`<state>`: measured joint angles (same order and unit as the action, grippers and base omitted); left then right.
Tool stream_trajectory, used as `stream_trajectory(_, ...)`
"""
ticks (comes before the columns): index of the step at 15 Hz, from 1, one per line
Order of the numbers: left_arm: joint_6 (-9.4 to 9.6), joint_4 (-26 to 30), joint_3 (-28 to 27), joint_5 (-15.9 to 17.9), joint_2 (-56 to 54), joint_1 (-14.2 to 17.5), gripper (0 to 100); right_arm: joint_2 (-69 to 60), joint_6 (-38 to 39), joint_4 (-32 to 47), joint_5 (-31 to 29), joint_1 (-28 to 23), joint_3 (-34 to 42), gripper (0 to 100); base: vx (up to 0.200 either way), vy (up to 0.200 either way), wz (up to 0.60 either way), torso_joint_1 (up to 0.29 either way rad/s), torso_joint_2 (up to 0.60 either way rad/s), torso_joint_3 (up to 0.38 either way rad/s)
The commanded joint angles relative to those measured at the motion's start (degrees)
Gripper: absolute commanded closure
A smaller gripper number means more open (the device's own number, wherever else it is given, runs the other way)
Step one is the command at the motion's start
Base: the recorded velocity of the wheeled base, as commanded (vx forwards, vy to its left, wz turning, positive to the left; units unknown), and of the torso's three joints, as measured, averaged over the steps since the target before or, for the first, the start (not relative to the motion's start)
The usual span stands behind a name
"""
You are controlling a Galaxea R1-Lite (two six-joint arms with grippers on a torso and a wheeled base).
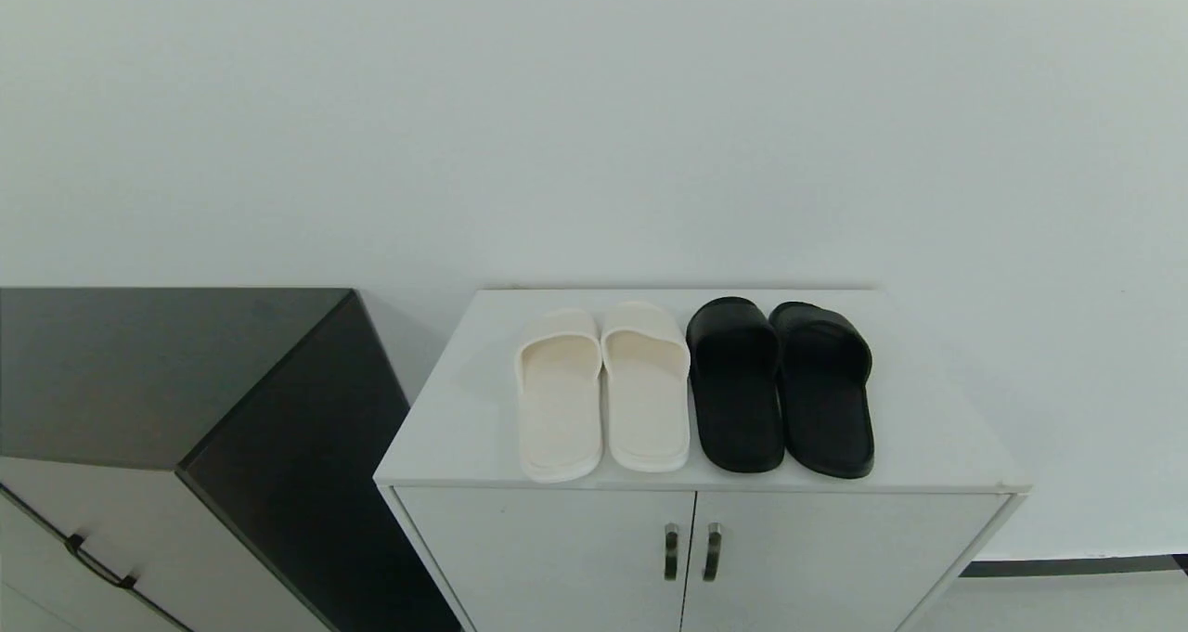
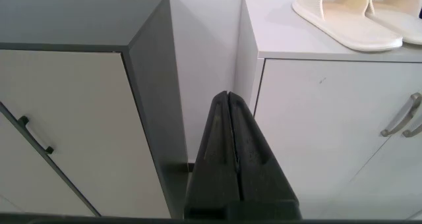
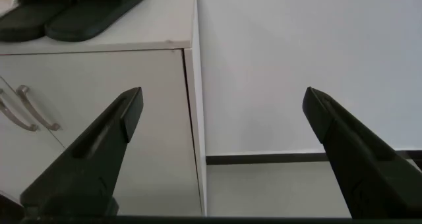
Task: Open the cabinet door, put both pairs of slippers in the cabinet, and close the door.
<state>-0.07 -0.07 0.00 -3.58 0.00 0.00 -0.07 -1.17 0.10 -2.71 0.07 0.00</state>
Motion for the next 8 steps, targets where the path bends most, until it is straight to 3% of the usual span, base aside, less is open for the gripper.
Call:
stream_trajectory(1,-0.01,-0.1,0.0,0.0,0.0,0.0,100,0.1,-0.1,-0.1,0.0,0.0,-0.1,0,0.000,0.000,0.00,0.000,0.00,0.000)
stream_trajectory(6,0.07,0.0,0.0,0.1,0.0,0.0,100,0.1,1.0,-1.9,-0.4,0.0,-1.9,0,0.000,0.000,0.00,0.000,0.00,0.000)
stream_trajectory(7,-0.01,0.0,0.0,0.1,0.0,0.0,100,2.5,5.4,-2.4,-0.4,0.2,-11.1,0,0.000,0.000,0.00,0.000,0.00,0.000)
stream_trajectory(8,-0.01,0.0,0.0,0.0,0.0,0.0,100,6.8,8.3,2.1,0.2,0.2,-17.4,0,0.000,0.000,0.00,0.000,0.00,0.000)
